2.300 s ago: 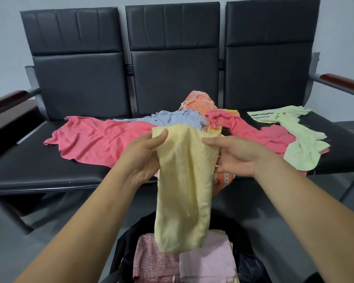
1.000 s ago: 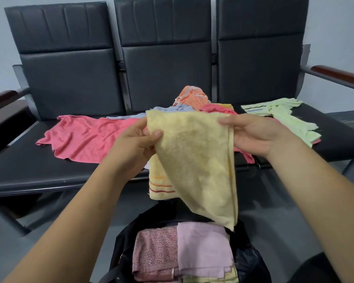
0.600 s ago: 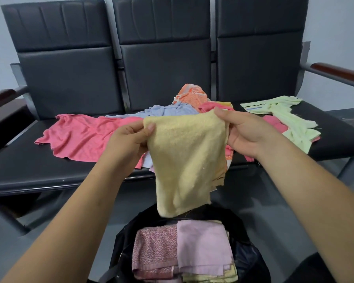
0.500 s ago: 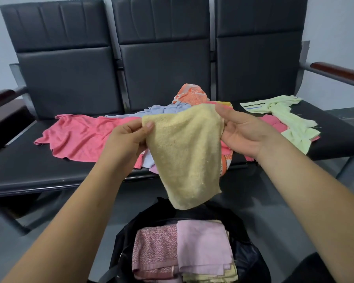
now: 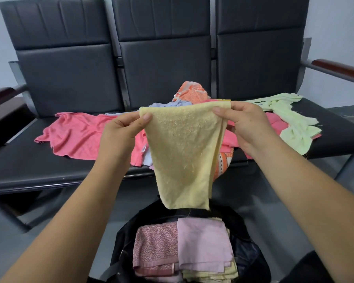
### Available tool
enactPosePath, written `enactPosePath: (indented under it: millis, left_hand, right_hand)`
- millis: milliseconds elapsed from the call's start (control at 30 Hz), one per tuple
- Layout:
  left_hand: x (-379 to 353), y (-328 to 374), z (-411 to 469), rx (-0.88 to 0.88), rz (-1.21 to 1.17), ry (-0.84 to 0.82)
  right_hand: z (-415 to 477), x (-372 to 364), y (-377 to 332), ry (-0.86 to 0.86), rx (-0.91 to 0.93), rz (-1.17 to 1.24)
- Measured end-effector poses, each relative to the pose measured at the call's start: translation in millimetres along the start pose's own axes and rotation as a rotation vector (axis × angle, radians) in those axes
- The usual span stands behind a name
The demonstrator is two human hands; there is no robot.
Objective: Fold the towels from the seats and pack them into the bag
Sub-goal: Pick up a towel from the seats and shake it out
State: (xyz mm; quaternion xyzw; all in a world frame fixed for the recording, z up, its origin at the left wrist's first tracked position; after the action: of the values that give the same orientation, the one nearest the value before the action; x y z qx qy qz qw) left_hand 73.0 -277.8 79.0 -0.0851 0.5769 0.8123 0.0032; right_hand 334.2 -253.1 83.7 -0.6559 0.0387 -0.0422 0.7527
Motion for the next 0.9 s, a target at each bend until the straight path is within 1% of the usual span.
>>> enactPosePath:
  millis: [67, 167, 267, 367, 400, 433, 533, 600, 667, 733, 767, 800, 867, 900]
  left_hand:
    - [0, 1, 0, -0.020, -0.030, 0.005]
    - [0, -1, 0, 0.015, -0.108, -0.036]
    - [-2, -1, 1, 0.025, -0.139, -0.083]
    - [-6, 0, 0, 0.064, -0.001, -0.308]
    - [-6, -1, -2, 0.110, 0.049, -0.371]
    - [-5, -2, -3, 0.156, 0.096, -0.405]
    - [-1, -11, 0, 0.201, 0.224, -0.423]
    - [0, -19, 4, 0.207, 0.301, -0.420]
    - [1, -23, 3, 0.245, 0.322, -0.397]
    - [-2, -21, -1, 0.260, 0.358, -0.429]
    - [-3, -19, -2, 0.241, 0.421, -0.468]
    - [-4, -19, -2, 0.208, 0.499, -0.493]
    - [-7, -19, -2, 0.106, 0.630, -0.475]
    - [-8, -19, -2, 0.065, 0.670, -0.450]
  right_hand:
    - [-2, -1, -2, -0.021, 0.006, 0.002]
    - [-2, -3, 0, -0.054, -0.022, 0.027]
    - [-2, -4, -1, -0.087, 0.026, 0.064]
    - [-5, -6, -5, -0.296, 0.069, 0.136]
    - [-5, -5, -6, -0.339, 0.079, 0.104]
    - [-4, -3, -4, -0.344, 0.089, 0.027]
    - [2, 1, 7, -0.247, 0.077, -0.250]
    - [2, 1, 12, -0.219, 0.054, -0.334]
    - [7, 2, 22, -0.224, 0.056, -0.393]
    - [7, 2, 23, -0.251, 0.010, -0.436]
    - [6, 1, 22, -0.282, -0.039, -0.442]
    - [3, 0, 21, -0.343, -0.090, -0.398]
    - [-5, -2, 17, -0.493, -0.175, -0.301]
    - [-8, -3, 15, -0.564, -0.183, -0.349]
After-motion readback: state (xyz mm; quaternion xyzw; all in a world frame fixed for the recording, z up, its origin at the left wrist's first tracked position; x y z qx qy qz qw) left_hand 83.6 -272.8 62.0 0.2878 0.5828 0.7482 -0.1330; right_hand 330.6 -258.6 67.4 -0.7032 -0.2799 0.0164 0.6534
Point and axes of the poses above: each hand's wrist, its own z-axis towards the middle knuckle, its own x-axis out of the back of the hand, y = z × x, the point moved 2 cm from there along z, towards the middle knuckle, and after that the axes turned 6 degrees about -z, right-handed, at the moved point
